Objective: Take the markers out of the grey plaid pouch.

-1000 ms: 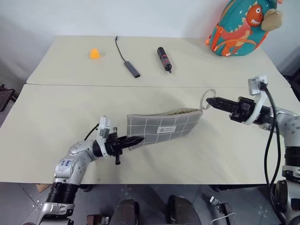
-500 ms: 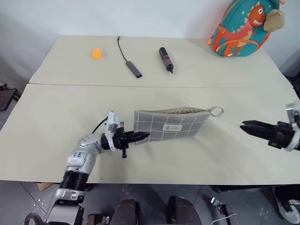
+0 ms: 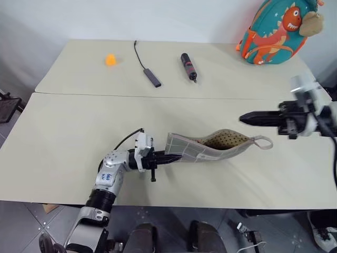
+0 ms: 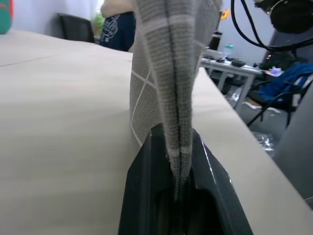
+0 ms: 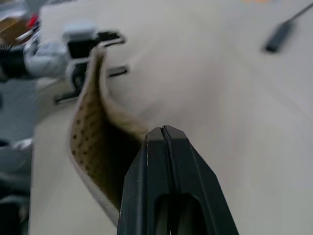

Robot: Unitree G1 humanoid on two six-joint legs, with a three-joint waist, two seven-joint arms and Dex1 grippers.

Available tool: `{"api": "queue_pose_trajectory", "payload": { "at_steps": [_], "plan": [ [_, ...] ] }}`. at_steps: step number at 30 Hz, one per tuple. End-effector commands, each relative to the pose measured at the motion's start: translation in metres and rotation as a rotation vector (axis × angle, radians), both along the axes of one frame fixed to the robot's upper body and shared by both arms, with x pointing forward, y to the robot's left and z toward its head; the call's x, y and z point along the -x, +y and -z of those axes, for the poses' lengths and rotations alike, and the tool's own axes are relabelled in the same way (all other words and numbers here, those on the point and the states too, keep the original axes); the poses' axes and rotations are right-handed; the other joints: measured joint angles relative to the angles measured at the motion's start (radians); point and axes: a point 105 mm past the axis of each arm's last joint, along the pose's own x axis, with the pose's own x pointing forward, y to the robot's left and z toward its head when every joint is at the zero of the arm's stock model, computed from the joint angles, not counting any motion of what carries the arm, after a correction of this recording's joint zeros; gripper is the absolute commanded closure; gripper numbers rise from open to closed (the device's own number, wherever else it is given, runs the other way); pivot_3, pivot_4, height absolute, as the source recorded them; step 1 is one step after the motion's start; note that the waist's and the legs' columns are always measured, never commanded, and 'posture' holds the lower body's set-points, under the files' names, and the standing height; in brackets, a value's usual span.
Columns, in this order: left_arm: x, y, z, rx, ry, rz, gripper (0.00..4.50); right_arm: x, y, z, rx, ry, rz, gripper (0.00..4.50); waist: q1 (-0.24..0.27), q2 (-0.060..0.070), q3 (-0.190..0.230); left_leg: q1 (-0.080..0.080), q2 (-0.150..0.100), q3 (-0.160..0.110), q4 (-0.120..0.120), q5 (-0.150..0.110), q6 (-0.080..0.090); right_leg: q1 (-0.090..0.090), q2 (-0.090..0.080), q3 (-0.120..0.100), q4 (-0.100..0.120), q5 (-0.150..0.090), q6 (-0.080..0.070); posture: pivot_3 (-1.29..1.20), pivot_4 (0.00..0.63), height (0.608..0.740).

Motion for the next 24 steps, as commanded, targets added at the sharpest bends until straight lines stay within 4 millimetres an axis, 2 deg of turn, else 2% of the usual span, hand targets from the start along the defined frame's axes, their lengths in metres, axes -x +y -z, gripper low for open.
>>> {"api": "queue_pose_trajectory", "payload": {
  "at_steps": [1,6,9,14,20,23,24],
  "plan": [
    [0.004,-0.001,0.0,0.001,-0.014,-0.004,4.5,0.006,0.015,-0.004,0.044,-0.038,-0.081,4.49,-0.001,0.0,0.0,0.0,0.0,0.0,0.0,0.0,0.0,0.0,0.0,0.0,0.0,0.0,0.0,0.0,0.15,0.74],
    [0.009,0.0,0.004,-0.005,-0.009,-0.014,4.5,0.011,0.026,0.026,0.201,-0.023,-0.182,4.49,-0.003,0.0,0.0,0.0,0.0,-0.001,0.0,0.0,0.0,0.0,0.0,-0.001,0.0,0.0,0.0,0.0,0.15,0.74],
    [0.01,0.0,0.004,-0.008,-0.008,-0.017,4.5,0.006,0.032,0.028,0.242,-0.06,-0.188,4.49,-0.004,0.0,0.0,0.0,0.0,0.0,0.0,0.0,0.0,0.0,0.0,0.0,0.0,0.0,0.0,0.0,0.15,0.74],
    [0.009,0.0,0.004,-0.009,-0.006,-0.022,4.5,0.006,0.042,0.037,0.403,-0.094,-0.225,4.49,-0.005,0.0,0.0,0.0,0.001,-0.001,0.0,0.0,0.0,0.0,0.001,0.0,0.0,0.0,0.0,0.0,0.15,0.74],
    [0.01,-0.002,0.006,-0.015,-0.007,-0.018,4.5,0.002,0.056,0.06,0.637,-0.192,-0.3,4.49,-0.006,0.0,0.0,0.0,0.001,-0.001,0.0,0.0,0.0,0.0,0.001,0.0,0.0,0.0,0.0,0.0,0.15,0.74],
    [0.012,-0.004,0.007,-0.021,-0.009,-0.012,4.5,-0.002,0.058,0.06,0.652,-0.215,-0.282,4.49,-0.004,0.0,0.0,0.0,0.0,0.0,0.0,0.0,0.0,0.0,0.001,0.0,0.0,0.0,0.0,0.0,0.15,0.74],
    [0.013,-0.005,0.008,-0.022,-0.01,-0.011,4.5,-0.001,0.057,0.061,0.655,-0.208,-0.281,4.32,-0.004,0.0,0.0,0.0,0.0,0.0,0.0,0.0,0.0,0.0,0.001,0.0,0.0,0.0,0.0,0.0,0.15,0.74]
  ]
}}
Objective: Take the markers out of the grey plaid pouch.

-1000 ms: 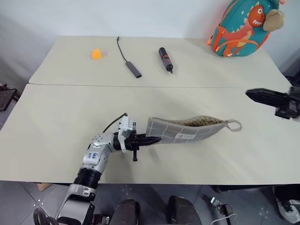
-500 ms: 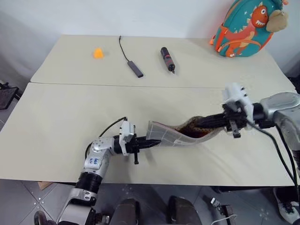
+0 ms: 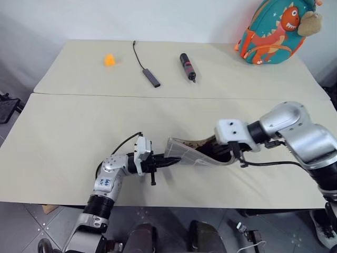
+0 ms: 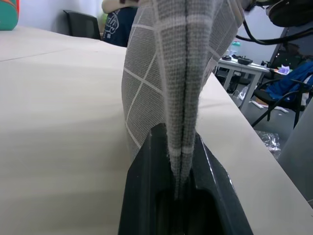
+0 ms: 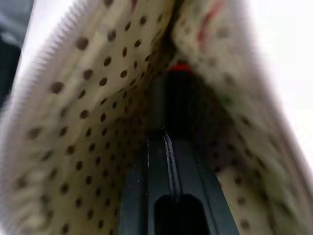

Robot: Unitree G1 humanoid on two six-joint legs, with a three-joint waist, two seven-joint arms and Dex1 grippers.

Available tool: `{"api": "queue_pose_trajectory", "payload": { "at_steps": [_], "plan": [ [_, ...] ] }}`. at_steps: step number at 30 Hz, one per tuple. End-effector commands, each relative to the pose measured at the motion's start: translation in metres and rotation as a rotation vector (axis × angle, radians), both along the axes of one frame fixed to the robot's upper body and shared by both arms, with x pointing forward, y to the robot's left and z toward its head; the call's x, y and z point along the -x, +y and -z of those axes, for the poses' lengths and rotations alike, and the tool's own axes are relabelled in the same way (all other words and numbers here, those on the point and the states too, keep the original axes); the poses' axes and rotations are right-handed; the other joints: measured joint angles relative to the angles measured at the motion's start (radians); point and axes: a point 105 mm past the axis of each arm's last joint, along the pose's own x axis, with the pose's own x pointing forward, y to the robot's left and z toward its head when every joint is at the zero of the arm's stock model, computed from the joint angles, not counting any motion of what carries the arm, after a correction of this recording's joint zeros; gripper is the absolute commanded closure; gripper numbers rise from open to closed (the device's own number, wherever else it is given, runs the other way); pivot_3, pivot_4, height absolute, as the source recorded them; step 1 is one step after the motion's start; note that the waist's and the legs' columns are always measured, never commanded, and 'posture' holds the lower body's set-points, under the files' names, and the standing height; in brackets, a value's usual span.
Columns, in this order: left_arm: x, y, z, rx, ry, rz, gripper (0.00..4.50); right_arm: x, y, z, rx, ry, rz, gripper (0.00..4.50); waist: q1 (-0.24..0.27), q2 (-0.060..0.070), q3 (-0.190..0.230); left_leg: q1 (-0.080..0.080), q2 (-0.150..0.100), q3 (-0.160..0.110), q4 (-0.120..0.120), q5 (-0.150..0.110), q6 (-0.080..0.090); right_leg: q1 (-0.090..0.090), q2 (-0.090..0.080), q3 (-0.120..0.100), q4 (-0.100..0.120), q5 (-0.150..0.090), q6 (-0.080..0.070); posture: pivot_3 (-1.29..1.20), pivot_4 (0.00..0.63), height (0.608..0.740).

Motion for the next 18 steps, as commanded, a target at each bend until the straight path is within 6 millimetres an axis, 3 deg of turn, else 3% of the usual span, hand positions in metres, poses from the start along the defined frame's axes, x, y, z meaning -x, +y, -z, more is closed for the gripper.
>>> {"api": "queue_pose_trajectory", "payload": {
  "at_steps": [1,7,18],
  "plan": [
    [0.006,-0.004,0.003,-0.014,-0.01,0.016,4.5,-0.001,-0.001,-0.006,0.023,-0.043,-0.003,4.14,0.001,0.0,0.0,0.0,0.0,0.0,0.0,0.0,0.0,0.0,0.0,0.0,0.0,0.0,0.0,0.0,0.15,0.74],
    [0.008,-0.003,0.006,-0.027,-0.007,0.016,4.5,-0.004,-0.002,-0.011,0.017,-0.085,-0.006,2.36,-0.001,0.0,0.0,0.0,0.0,0.0,0.0,0.0,0.0,0.0,0.0,0.0,0.0,0.0,0.0,0.0,0.15,0.74],
    [0.006,-0.006,0.005,-0.027,-0.014,0.013,4.5,-0.004,-0.001,0.019,0.106,-0.062,-0.001,2.36,-0.001,0.0,0.0,0.0,0.0,0.0,0.0,0.0,0.0,0.001,0.0,0.0,0.0,0.0,0.0,0.0,0.15,0.74]
  ]
}}
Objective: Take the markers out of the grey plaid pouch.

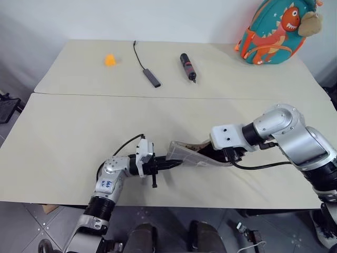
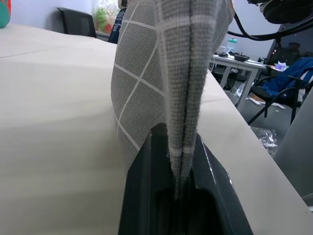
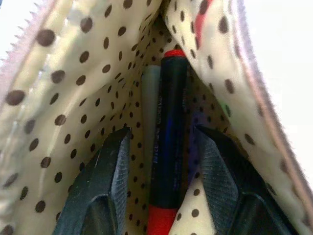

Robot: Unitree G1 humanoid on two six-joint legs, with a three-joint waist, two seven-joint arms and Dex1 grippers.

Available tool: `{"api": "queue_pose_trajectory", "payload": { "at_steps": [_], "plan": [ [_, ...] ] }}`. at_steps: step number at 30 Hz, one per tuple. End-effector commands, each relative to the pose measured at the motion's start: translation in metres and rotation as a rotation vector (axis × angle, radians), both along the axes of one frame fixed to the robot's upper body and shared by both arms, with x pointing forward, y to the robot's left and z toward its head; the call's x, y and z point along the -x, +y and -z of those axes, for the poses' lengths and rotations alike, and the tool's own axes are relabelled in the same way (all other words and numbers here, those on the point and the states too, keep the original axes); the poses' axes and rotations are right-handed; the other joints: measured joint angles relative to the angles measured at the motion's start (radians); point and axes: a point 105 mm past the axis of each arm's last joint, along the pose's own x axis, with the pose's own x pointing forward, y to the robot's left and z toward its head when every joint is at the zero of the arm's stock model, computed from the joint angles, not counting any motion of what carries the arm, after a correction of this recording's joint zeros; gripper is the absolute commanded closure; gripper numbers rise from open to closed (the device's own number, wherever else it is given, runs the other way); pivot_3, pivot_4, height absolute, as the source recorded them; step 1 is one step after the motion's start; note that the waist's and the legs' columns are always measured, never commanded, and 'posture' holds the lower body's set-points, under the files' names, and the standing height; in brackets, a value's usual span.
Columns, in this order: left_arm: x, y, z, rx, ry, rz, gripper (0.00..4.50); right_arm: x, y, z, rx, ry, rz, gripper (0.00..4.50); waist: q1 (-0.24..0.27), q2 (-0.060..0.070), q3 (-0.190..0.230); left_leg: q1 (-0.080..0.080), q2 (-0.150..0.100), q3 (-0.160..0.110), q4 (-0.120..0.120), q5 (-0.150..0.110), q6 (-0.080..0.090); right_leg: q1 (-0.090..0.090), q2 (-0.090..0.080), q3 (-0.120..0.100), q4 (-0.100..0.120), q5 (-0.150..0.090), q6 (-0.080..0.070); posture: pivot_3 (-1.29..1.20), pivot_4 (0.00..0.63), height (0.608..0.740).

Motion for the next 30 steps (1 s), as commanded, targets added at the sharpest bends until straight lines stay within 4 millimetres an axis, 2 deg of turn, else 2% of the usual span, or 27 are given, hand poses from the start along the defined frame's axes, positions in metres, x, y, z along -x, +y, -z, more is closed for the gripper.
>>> {"api": "queue_pose_trajectory", "payload": {
  "at_steps": [1,6,9,14,20,24,26,28,30],
  "plan": [
    [0.002,-0.003,0.001,-0.009,-0.009,0.003,4.5,-0.002,0.001,0.015,0.043,-0.019,0.01,2.36,0.0,0.0,0.0,0.0,0.0,0.0,0.0,0.0,0.0,0.0,0.0,0.0,0.0,0.0,0.0,0.0,0.15,0.74],
    [0.003,-0.004,0.003,-0.008,-0.002,-0.002,4.5,-0.002,0.006,0.028,0.071,-0.037,-0.004,2.36,0.0,0.0,0.0,0.001,0.0,0.0,0.001,0.0,0.0,0.001,0.0,0.0,0.0,0.0,0.0,0.0,0.15,0.74],
    [0.004,-0.003,0.003,-0.011,0.0,-0.006,4.5,-0.001,0.009,0.028,0.06,-0.04,-0.012,2.36,-0.001,-0.001,-0.001,0.002,0.0,0.0,0.001,0.0,0.0,0.001,0.0,0.0,0.0,0.0,0.0,0.0,0.15,0.74],
    [0.004,0.0,0.004,-0.013,0.001,-0.012,4.5,-0.005,0.003,0.027,0.073,-0.061,0.003,2.36,-0.001,-0.001,-0.001,0.002,0.0,0.0,0.001,0.0,0.0,0.002,0.0,0.0,0.001,0.0,0.0,0.0,0.15,0.74],
    [0.003,-0.002,0.003,-0.01,0.001,-0.012,4.5,-0.01,0.001,0.035,0.09,-0.073,0.013,2.36,-0.001,-0.001,-0.001,0.002,0.0,0.0,0.001,0.0,0.0,0.002,0.0,0.0,0.001,0.0,0.0,0.0,0.15,0.74],
    [0.003,-0.002,0.002,-0.008,0.001,-0.013,4.5,-0.011,0.001,0.037,0.096,-0.08,0.014,3.25,-0.002,-0.001,-0.001,0.002,0.0,0.0,0.001,0.0,0.0,0.002,0.0,0.0,0.001,0.0,0.0,0.0,0.15,0.74],
    [0.002,-0.001,0.001,-0.008,0.003,-0.014,4.5,-0.011,0.002,0.035,0.085,-0.089,0.015,3.49,-0.002,-0.002,-0.002,0.004,0.0,0.0,0.001,0.0,0.0,0.003,0.0,0.0,0.001,0.0,0.0,0.0,0.15,0.74],
    [0.003,-0.001,0.001,-0.009,0.005,-0.015,4.5,-0.011,0.003,0.032,0.069,-0.093,0.014,3.9,-0.003,-0.002,-0.002,0.005,0.001,0.0,0.001,0.0,0.0,0.005,0.0,0.0,0.0,0.0,0.0,0.0,0.15,0.74],
    [0.002,0.001,0.001,-0.01,0.009,-0.021,4.5,-0.01,0.007,0.02,-0.001,-0.12,-0.006,3.91,-0.003,-0.002,-0.002,0.006,0.001,-0.001,0.001,0.0,0.0,0.005,0.0,0.0,0.0,0.0,0.0,0.0,0.15,0.74]
  ]
}}
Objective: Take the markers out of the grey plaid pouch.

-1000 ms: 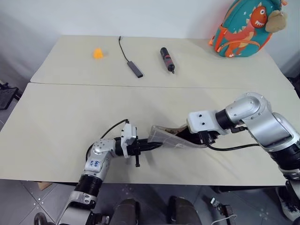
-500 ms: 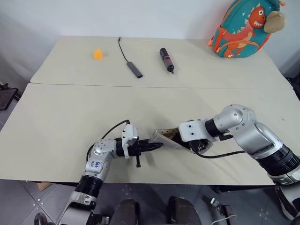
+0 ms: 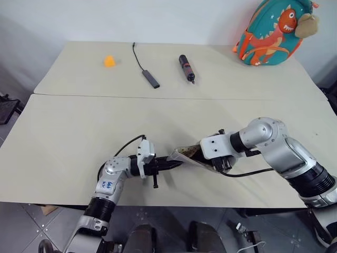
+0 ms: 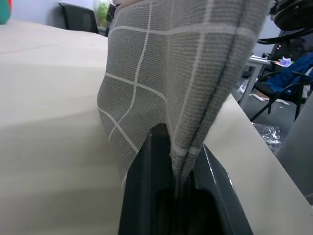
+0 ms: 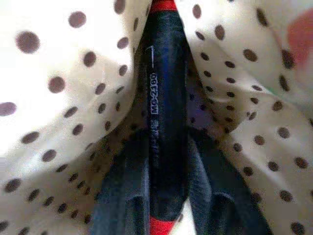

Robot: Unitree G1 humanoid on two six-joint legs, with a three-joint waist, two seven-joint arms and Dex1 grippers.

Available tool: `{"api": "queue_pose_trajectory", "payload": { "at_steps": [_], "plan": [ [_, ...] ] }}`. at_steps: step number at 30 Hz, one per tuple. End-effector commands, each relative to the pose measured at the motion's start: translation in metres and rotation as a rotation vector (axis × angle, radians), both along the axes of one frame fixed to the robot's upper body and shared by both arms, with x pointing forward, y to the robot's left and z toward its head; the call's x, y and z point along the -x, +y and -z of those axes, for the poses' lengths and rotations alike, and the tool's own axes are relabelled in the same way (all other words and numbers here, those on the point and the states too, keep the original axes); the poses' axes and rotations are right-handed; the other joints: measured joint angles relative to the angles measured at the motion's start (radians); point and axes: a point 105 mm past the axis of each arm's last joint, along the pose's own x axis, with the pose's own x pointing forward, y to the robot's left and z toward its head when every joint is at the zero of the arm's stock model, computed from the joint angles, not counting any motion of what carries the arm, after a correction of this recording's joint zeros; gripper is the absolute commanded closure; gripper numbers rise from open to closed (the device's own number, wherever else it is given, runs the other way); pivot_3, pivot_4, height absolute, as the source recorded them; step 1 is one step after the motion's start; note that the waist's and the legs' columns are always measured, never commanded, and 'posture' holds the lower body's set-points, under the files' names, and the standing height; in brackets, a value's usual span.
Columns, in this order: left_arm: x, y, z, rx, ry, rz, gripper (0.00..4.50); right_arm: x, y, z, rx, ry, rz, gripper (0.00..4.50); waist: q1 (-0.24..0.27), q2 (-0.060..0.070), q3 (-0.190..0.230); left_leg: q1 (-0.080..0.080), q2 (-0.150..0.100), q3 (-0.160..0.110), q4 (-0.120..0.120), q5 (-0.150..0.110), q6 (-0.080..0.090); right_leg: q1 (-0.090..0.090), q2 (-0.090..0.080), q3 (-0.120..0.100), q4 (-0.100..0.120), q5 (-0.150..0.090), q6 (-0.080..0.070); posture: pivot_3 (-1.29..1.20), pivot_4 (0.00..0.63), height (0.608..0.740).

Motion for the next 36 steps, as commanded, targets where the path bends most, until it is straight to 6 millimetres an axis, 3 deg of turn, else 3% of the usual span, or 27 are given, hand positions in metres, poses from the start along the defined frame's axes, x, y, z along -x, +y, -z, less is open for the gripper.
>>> {"api": "queue_pose_trajectory", "payload": {
  "at_steps": [1,15,18,20,22,29,32,36],
  "plan": [
    [0.002,0.003,-0.001,0.004,0.0,-0.004,4.5,0.003,0.001,-0.007,-0.084,0.001,-0.023,3.91,0.0,0.0,0.0,0.0,0.0,0.0,0.0,0.0,0.0,0.0,0.0,0.0,0.0,0.0,0.0,0.0,0.15,0.74],
    [0.001,0.006,0.001,0.001,0.01,-0.028,4.5,0.0,-0.027,-0.045,-0.374,-0.03,-0.089,3.91,0.001,0.0,0.0,-0.001,0.0,0.001,-0.001,0.0,0.0,-0.001,0.0,0.0,0.0,0.0,0.0,0.0,0.15,0.74],
    [0.001,0.007,0.001,0.0,0.011,-0.031,4.5,-0.009,-0.036,-0.057,-0.518,0.0,0.005,3.91,0.002,0.0,0.0,-0.001,0.0,0.001,-0.001,0.0,0.0,-0.001,0.0,0.0,0.0,0.0,0.0,0.0,0.15,0.74],
    [0.002,0.008,0.002,0.0,0.013,-0.034,4.5,-0.004,-0.04,-0.068,-0.64,0.056,-0.001,3.91,0.002,0.0,0.0,-0.001,0.0,0.001,-0.001,0.0,0.0,-0.001,0.0,0.0,0.0,0.0,0.0,0.0,0.15,0.74],
    [0.002,0.009,0.002,-0.001,0.014,-0.036,4.5,0.006,-0.042,-0.069,-0.646,0.087,-0.063,3.91,0.003,0.0,0.0,-0.001,0.0,0.0,-0.001,0.0,0.0,-0.001,0.0,0.0,0.0,0.0,0.0,0.0,0.15,0.74],
    [0.0,0.011,-0.001,0.001,0.015,-0.044,4.5,0.028,-0.025,-0.086,-0.797,0.192,-0.148,3.91,0.0,0.0,0.0,-0.001,0.002,-0.001,-0.001,0.0,0.0,-0.002,0.0,0.0,0.0,0.0,0.0,0.0,0.15,0.74],
    [-0.001,0.011,-0.003,0.004,0.014,-0.043,4.5,0.03,-0.017,-0.108,-0.976,0.249,-0.114,3.91,0.0,0.0,0.0,-0.001,0.002,-0.005,-0.001,0.0,0.0,-0.002,0.0,0.0,0.0,0.0,0.0,0.0,0.15,0.74],
    [-0.001,0.012,-0.003,0.002,0.013,-0.041,4.5,0.03,-0.022,-0.138,-1.172,0.335,-0.048,3.91,0.003,0.0,0.0,-0.001,0.006,-0.007,-0.001,0.0,0.0,-0.002,0.0,0.0,0.0,0.0,-0.001,0.0,0.15,0.74]
  ]
}}
